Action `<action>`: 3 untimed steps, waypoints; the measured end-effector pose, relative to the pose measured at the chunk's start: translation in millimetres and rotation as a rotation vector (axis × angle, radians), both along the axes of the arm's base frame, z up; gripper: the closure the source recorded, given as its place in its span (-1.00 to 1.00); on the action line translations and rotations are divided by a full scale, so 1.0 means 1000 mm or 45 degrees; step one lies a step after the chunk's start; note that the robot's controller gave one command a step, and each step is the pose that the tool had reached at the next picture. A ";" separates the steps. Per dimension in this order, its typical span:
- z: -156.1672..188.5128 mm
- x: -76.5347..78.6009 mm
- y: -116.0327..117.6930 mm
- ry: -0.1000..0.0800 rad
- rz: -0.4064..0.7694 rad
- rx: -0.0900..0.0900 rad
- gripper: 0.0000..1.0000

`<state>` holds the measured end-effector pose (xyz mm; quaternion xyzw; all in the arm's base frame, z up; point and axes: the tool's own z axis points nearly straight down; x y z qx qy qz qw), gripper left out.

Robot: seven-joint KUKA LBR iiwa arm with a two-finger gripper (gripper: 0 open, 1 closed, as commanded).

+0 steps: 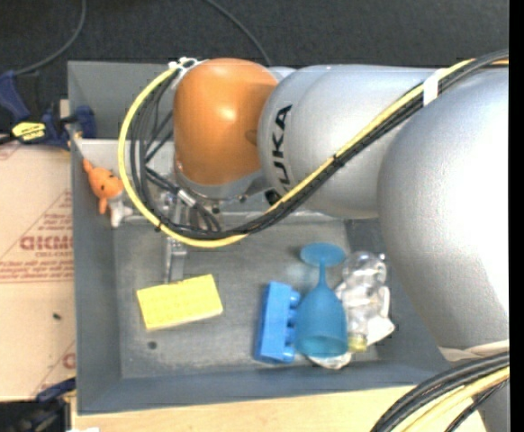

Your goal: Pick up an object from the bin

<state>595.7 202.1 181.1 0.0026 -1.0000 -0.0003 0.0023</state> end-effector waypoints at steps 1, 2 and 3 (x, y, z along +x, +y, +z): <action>0.005 0.002 -0.001 -0.010 -0.007 0.002 -1.00; -0.061 -0.029 -0.066 0.002 0.093 -0.002 -1.00; -0.103 -0.036 -0.042 -0.016 -0.099 0.006 1.00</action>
Offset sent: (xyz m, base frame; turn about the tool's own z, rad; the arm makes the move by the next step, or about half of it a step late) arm -0.0291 -0.0634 -0.0599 -0.0757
